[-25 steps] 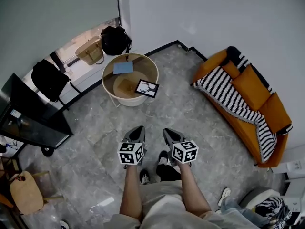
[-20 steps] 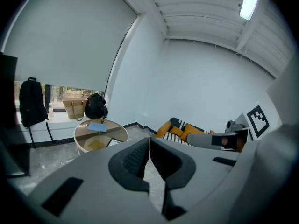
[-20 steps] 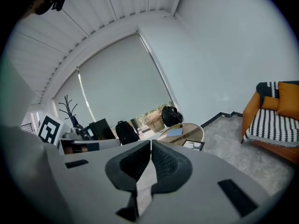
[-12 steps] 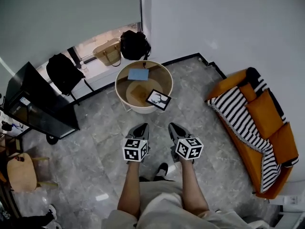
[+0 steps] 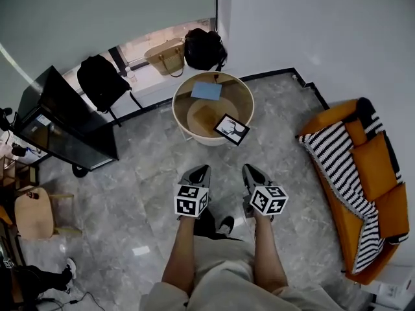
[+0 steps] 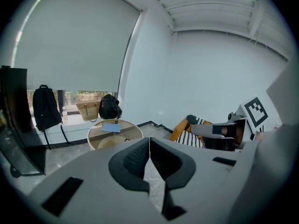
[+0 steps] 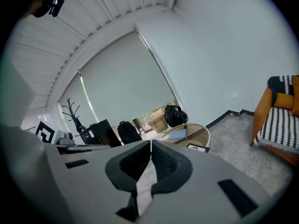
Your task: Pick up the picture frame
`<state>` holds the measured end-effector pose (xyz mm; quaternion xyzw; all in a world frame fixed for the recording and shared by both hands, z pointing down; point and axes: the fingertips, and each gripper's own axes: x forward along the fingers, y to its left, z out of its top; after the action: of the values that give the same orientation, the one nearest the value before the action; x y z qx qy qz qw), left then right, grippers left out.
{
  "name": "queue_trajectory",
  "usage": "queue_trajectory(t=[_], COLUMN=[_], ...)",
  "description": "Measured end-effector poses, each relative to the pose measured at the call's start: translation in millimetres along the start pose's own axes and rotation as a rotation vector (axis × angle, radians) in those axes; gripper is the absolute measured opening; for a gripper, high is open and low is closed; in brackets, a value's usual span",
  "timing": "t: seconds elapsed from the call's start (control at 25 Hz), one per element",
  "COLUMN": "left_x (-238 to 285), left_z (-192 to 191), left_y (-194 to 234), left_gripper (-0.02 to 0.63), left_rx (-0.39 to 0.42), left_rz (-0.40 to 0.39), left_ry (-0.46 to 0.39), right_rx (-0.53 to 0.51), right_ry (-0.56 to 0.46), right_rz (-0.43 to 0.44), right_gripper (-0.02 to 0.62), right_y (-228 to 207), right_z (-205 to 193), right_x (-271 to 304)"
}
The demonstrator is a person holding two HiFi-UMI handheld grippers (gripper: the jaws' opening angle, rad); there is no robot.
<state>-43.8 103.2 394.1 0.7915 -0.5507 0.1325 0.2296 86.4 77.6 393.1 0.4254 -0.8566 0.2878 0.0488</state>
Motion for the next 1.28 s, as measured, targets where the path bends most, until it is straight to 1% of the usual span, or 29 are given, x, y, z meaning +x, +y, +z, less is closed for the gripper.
queue_trajectory(t=[0.16,0.28,0.36,0.52,0.64,0.76,0.84,0.92,0.96,1.04,1.12,1.2,1.28], left_x=[16,42,63,108,138,170,186,196,199,204,215,224,233], left_z=[3,24,42,71,92,103,107,99,86,50,17,-7,-25], left_y=[39,58,65,86,99,114,122,129,136,151,165,174,179], left_gripper=[0.021,0.021,0.021,0.021,0.021,0.021,0.021,0.021,0.021,0.021,0.021,0.021,0.021], left_rx=[-0.031,-0.064,-0.076,-0.055,-0.051,-0.037,-0.03,-0.009,-0.006,-0.027,-0.055,-0.065,-0.055], left_rz=[0.007,-0.008,-0.035,-0.084,-0.149,-0.194,-0.215,-0.234,-0.242,-0.258,-0.259,-0.256,-0.262], left_ry=[0.014,-0.002,-0.012,0.004,-0.009,-0.007,0.003,0.037,0.068,0.139,0.204,0.253,0.289], right_rx=[-0.006,-0.019,-0.023,-0.017,0.0,0.045,0.067,0.095,0.125,0.194,0.24,0.257,0.262], right_ry=[0.044,0.055,0.048,0.055,0.061,0.075,0.094,0.105,0.108,0.115,0.122,0.131,0.146], right_rz=[-0.008,-0.025,-0.034,-0.083,-0.12,-0.116,-0.135,-0.191,-0.226,-0.295,-0.343,-0.361,-0.352], right_gripper=[0.037,0.037,0.037,0.037,0.037,0.037,0.037,0.037,0.037,0.037,0.037,0.037,0.037], right_y=[3,-3,-10,-27,-38,-47,-61,-83,-94,-114,-133,-145,-155], right_z=[-10,2,16,32,41,43,45,46,41,18,-2,-18,-34], right_x=[33,58,74,111,138,164,178,188,190,191,191,192,196])
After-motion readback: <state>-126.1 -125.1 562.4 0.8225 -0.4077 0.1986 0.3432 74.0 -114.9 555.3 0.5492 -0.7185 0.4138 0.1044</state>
